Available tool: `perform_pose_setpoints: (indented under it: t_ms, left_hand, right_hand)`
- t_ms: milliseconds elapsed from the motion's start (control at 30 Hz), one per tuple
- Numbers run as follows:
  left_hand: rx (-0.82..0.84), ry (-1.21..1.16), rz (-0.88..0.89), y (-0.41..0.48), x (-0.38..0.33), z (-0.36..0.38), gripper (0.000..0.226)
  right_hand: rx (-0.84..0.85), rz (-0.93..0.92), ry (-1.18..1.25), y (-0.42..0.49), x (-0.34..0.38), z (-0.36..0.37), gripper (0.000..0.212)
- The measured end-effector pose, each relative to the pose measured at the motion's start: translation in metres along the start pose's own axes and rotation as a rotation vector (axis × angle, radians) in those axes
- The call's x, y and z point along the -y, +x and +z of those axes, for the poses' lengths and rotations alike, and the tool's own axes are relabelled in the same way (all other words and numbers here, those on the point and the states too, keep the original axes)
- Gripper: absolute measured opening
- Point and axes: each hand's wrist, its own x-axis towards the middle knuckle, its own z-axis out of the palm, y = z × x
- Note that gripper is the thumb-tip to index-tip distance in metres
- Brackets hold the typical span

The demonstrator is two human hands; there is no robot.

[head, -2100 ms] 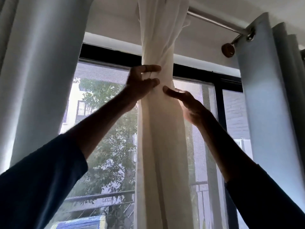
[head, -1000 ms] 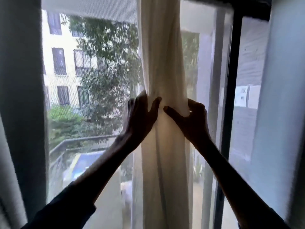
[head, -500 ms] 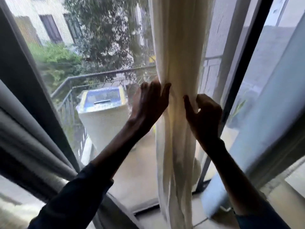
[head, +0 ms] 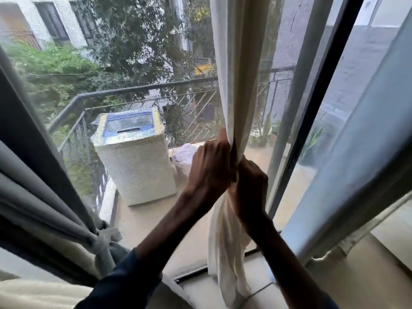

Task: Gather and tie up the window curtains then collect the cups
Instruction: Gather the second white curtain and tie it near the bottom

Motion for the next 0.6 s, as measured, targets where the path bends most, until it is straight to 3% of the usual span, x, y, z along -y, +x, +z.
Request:
perform_pose_setpoints:
  t_ms: [100,233,300,400,467,600]
  left_hand:
    - [-0.037,-0.040,0.027,0.004,0.005,-0.001,0.015]
    - [0.026,-0.345,0.031,0.003,0.013,-0.008,0.027]
    - [0.108,-0.508,-0.060,0.004,0.022,-0.006,0.031]
    - [0.088,-0.455,-0.149,0.007,0.031,-0.002,0.050]
    - [0.086,-0.366,-0.156,0.009,0.029,-0.005,0.054]
    - [0.232,-0.370,-0.101,0.009,0.018,-0.019,0.053]
  right_hand:
    - [0.023,0.023,0.013,0.007,-0.007,0.000,0.006]
    - [0.024,0.125,0.093,0.020,-0.017,-0.001,0.037]
    - [0.067,0.147,0.118,0.023,-0.020,-0.004,0.040]
    - [0.298,0.163,0.327,0.021,-0.025,-0.006,0.029]
    - [0.417,0.125,0.445,0.018,-0.023,-0.007,0.038]
    - [0.330,0.029,0.264,0.018,-0.026,-0.006,0.055]
